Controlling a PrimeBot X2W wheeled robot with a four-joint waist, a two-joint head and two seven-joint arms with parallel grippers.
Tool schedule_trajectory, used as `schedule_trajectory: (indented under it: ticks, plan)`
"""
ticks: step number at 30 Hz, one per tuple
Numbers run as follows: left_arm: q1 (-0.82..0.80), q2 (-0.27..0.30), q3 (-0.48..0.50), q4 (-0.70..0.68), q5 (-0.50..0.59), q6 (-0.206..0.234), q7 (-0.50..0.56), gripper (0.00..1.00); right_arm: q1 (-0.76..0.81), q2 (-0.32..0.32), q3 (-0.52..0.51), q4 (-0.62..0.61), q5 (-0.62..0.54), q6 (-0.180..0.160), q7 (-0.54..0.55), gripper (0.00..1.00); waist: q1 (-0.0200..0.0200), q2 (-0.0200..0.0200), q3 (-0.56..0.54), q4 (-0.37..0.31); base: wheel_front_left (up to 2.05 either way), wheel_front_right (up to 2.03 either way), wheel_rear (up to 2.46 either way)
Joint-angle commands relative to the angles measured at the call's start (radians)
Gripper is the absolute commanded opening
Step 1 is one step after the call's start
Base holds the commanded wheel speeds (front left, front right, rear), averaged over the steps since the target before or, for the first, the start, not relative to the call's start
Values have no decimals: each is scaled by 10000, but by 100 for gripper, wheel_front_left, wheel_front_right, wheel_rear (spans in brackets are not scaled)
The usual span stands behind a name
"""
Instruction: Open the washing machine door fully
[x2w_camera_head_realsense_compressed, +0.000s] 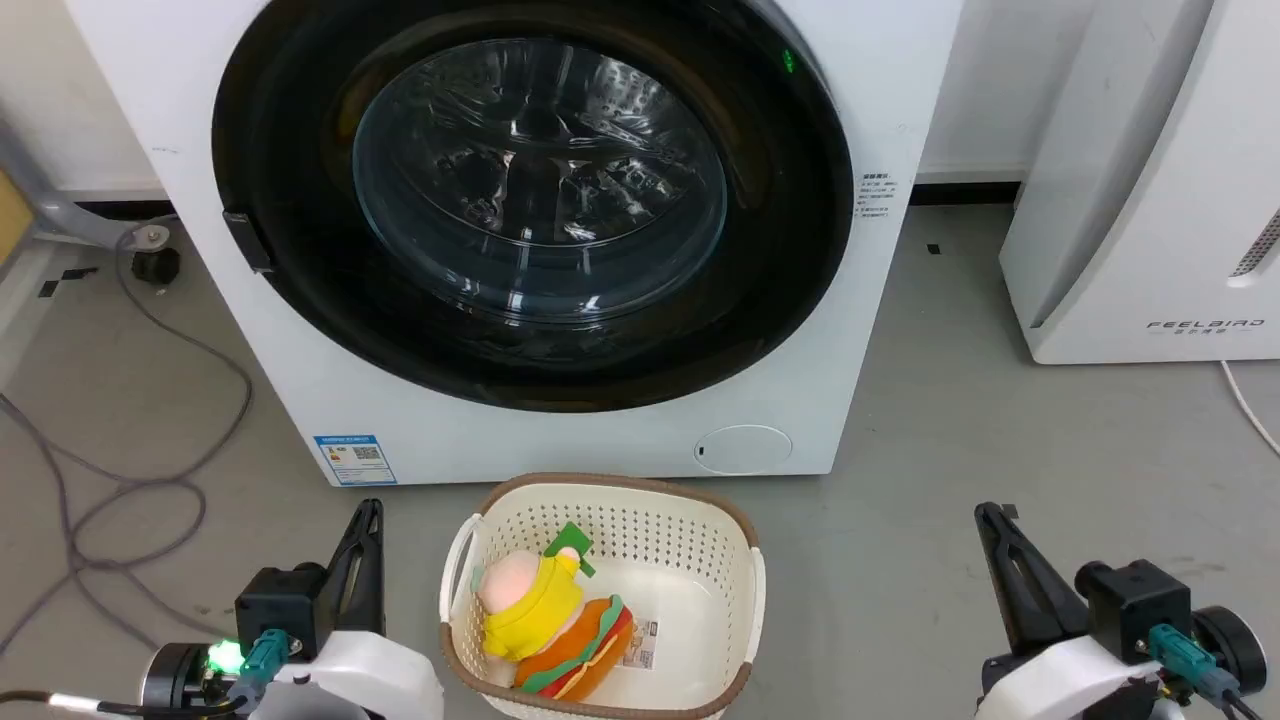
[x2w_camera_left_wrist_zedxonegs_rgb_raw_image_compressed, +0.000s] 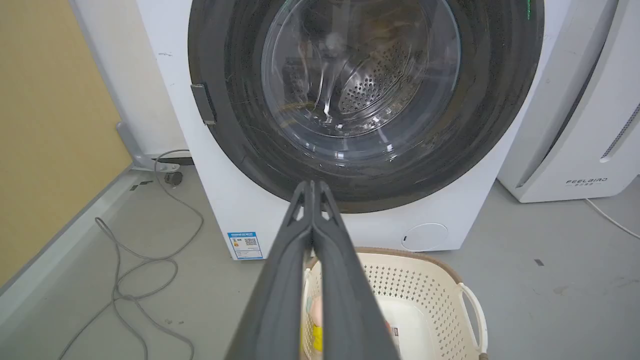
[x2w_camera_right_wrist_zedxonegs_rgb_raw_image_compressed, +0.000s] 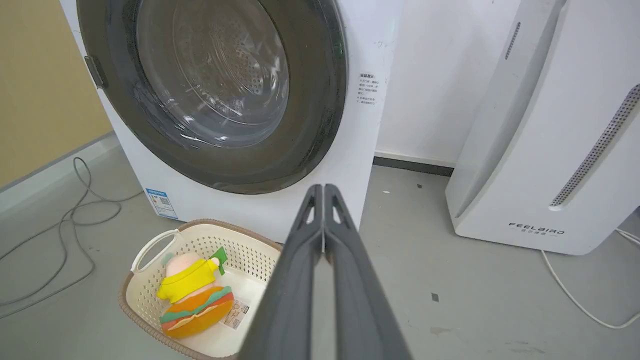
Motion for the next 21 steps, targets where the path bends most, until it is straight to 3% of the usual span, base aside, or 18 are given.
schedule_trajectory:
  ticks: [1, 21]
  plan:
    - [-79, -58, -34, -75, 103, 57, 59, 0, -175, 17, -22, -82, -44, 5, 42, 0, -1, 0, 0, 5, 0, 0, 0]
    - [-95, -204, -56, -340, 446, 85, 466, 0, -246, 20, -30, -244, -53, 6, 452, 0, -1, 0, -3, 66, 0, 0, 0]
